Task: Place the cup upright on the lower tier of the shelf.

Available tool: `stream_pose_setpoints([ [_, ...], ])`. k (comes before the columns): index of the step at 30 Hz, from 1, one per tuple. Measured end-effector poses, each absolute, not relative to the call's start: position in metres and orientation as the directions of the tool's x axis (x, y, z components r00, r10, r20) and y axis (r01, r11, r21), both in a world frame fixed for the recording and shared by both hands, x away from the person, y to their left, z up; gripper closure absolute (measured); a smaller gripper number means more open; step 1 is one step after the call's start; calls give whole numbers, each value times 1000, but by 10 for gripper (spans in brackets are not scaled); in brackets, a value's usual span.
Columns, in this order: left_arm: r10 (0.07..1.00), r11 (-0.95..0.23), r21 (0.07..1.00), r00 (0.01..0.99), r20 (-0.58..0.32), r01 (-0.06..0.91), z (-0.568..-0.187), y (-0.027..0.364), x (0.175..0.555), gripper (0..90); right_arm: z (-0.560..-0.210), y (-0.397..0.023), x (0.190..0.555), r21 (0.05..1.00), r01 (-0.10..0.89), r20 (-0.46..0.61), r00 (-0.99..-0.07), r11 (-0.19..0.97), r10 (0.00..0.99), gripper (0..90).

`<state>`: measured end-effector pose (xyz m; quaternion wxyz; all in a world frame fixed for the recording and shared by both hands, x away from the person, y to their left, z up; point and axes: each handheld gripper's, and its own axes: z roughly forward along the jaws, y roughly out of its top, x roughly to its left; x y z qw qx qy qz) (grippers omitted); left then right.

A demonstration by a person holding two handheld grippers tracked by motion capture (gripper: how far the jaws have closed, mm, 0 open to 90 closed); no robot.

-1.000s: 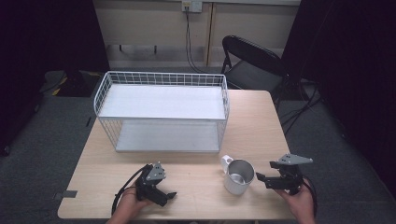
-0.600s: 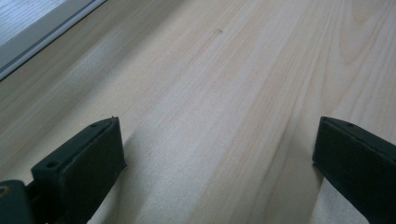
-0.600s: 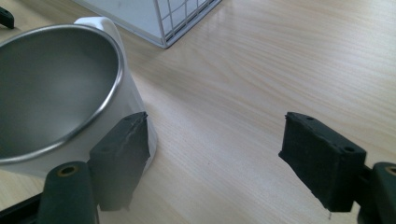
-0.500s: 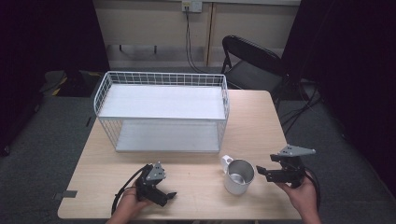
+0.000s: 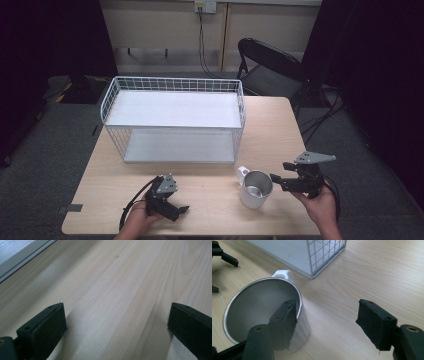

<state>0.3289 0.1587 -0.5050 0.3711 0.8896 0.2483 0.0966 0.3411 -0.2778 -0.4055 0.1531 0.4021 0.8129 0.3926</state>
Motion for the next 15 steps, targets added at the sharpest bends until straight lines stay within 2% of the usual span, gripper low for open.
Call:
stream_pose_setpoints([
  [7,513,-601,708,858,-13,370,-505,159,329,12,-400,-270,340,768,528,80,-639,361,765,342],
  [12,513,-602,708,858,-12,370,-505,159,329,12,-402,-261,340,764,526,86,-658,375,748,424],
  [13,513,-602,708,858,-12,370,-505,159,329,12,-405,-257,340,760,527,89,-664,380,743,471],
  [15,514,-601,708,858,-12,370,-505,159,329,12,-405,-256,340,759,528,91,-666,381,740,485],
])
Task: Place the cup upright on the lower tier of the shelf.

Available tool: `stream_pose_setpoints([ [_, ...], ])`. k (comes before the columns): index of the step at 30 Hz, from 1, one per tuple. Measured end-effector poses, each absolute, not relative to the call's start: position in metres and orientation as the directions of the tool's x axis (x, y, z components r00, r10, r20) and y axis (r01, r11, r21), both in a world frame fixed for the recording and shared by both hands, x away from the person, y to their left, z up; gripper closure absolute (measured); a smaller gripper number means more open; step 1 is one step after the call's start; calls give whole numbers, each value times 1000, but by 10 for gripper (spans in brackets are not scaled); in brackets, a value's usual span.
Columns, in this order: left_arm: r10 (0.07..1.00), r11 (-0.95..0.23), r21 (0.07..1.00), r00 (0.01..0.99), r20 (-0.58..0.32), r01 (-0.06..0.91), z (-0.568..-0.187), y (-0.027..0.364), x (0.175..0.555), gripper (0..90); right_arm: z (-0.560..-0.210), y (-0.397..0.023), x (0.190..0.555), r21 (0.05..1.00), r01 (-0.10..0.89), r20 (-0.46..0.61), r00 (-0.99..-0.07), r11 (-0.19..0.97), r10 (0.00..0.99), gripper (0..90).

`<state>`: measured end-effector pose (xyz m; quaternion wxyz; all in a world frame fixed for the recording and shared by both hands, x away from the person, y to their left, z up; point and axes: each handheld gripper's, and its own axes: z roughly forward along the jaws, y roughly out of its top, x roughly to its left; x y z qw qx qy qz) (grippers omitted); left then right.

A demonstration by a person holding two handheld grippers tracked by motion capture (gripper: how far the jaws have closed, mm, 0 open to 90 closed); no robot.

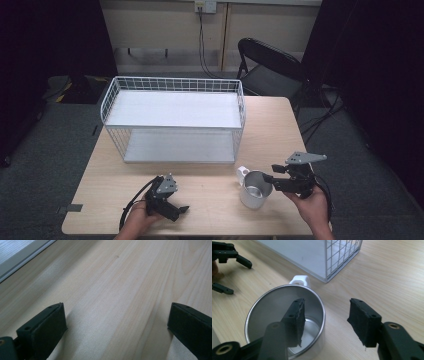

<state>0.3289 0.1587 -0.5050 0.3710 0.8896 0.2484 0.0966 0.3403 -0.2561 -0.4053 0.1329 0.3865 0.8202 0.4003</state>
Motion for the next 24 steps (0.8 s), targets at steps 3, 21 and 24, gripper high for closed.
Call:
stream_pose_setpoints([
  [3,513,-602,708,858,-12,370,-505,159,329,12,-408,-253,341,758,533,102,-666,376,739,537],
  [21,514,-601,708,858,-13,371,-505,159,329,12,-427,-247,343,718,578,132,-661,388,739,729],
  [24,514,-601,708,858,-13,370,-505,159,329,12,-429,-246,343,712,579,123,-661,398,741,742],
])
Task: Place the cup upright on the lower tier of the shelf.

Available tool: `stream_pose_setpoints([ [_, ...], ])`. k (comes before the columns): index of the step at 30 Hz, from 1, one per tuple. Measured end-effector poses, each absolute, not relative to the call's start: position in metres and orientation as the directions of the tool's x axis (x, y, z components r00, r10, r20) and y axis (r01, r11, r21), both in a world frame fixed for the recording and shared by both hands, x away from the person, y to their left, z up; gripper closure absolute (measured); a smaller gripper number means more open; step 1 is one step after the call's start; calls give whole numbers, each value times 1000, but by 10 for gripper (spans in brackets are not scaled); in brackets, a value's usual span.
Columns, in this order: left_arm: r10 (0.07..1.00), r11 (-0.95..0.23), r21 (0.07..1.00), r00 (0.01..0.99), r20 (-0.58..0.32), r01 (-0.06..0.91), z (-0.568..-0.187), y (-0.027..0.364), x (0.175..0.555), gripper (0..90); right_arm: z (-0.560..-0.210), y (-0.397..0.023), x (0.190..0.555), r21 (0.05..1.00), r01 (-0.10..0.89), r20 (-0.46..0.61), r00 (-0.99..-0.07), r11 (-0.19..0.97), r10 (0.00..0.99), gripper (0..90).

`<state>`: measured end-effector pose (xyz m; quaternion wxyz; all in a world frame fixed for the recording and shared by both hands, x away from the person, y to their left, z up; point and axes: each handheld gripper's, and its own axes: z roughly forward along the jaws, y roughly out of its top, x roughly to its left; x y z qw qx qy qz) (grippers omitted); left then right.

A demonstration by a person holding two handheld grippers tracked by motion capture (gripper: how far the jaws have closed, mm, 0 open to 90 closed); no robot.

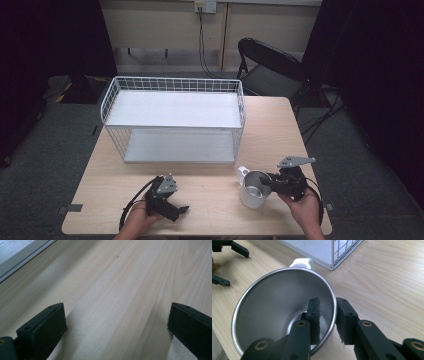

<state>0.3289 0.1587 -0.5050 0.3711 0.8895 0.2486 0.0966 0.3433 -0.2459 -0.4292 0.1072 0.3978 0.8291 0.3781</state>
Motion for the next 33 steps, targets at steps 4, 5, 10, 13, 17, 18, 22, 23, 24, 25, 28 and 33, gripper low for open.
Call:
stream_pose_setpoints([
  [4,515,-599,709,857,-14,372,-505,159,329,12,-430,-245,343,717,577,117,-653,391,748,776],
  [5,515,-599,709,857,-14,371,-505,159,329,12,-431,-245,343,717,581,122,-649,385,751,792],
  [10,515,-599,709,857,-14,372,-505,159,329,12,-431,-242,342,722,564,91,-653,401,752,814],
  [13,513,-602,708,858,-12,370,-505,159,329,12,-430,-240,341,721,559,75,-651,410,755,817],
  [17,514,-601,708,858,-13,370,-505,159,329,12,-430,-238,340,724,546,63,-660,420,749,820],
  [18,514,-601,708,858,-13,370,-505,159,329,12,-430,-238,339,726,544,63,-661,420,748,820],
  [22,515,-600,709,857,-13,371,-505,159,329,12,-428,-233,339,728,537,61,-669,426,741,821],
  [23,515,-600,709,857,-13,371,-505,159,329,12,-428,-233,339,728,537,61,-669,426,741,821],
  [24,515,-599,709,857,-14,372,-505,159,329,12,-428,-233,339,731,536,63,-669,422,741,822],
  [25,515,-599,709,857,-14,372,-505,159,329,12,-426,-232,339,732,535,64,-671,422,738,822],
  [28,513,-602,708,858,-13,370,-505,159,329,12,-421,-229,341,738,536,83,-676,410,733,822],
  [33,514,-601,708,858,-13,370,-505,159,329,12,-418,-221,343,737,529,79,-685,420,724,822],
])
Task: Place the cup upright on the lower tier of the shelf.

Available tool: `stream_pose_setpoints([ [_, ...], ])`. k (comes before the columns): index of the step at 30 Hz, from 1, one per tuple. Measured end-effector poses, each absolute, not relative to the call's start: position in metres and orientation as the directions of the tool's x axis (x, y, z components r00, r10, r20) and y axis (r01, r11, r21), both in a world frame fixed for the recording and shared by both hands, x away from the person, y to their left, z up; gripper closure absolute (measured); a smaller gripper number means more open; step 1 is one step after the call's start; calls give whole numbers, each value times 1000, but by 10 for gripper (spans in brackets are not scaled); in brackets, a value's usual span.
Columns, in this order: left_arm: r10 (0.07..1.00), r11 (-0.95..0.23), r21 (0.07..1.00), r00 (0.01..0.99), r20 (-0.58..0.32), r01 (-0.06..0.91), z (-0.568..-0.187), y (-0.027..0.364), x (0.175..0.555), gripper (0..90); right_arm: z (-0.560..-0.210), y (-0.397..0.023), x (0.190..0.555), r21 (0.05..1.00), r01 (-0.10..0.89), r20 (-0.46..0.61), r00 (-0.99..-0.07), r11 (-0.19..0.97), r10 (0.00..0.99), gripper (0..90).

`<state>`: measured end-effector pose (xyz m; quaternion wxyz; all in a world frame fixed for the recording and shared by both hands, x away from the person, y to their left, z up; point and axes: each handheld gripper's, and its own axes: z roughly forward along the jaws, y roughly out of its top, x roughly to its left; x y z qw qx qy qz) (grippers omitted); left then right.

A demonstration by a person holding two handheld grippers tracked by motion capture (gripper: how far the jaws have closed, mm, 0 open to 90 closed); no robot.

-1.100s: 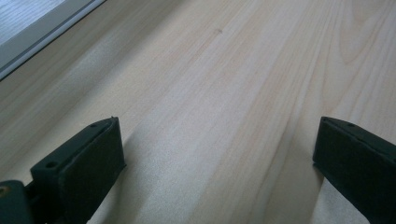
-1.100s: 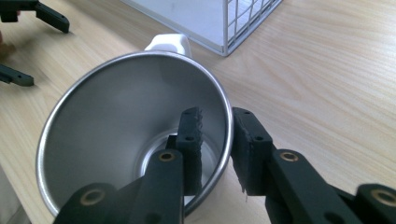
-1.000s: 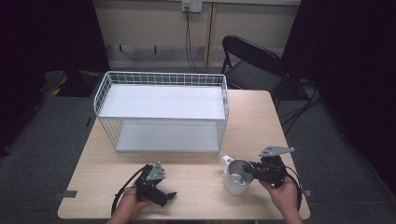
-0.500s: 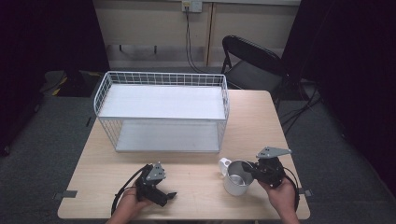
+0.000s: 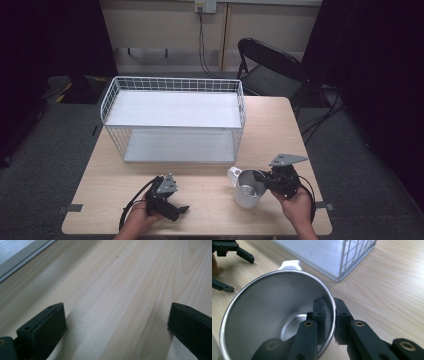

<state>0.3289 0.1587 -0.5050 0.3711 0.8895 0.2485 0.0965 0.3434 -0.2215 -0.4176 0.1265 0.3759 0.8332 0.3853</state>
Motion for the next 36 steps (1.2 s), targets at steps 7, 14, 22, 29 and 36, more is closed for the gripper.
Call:
stream_pose_setpoints([
  [7,515,-600,709,857,-14,371,-505,159,329,12,-414,-211,346,744,523,83,-690,416,719,822],
  [14,515,-600,709,857,-14,371,-505,159,329,12,-411,-197,349,745,519,88,-698,418,711,822],
  [22,513,-602,707,858,-12,370,-505,159,329,12,-407,-185,354,744,519,93,-705,422,703,822],
  [29,514,-601,708,858,-13,371,-505,159,329,12,-404,-172,356,740,517,89,-710,431,699,822],
  [36,515,-600,709,857,-13,371,-505,159,329,12,-403,-164,359,736,511,83,-718,444,691,822],
])
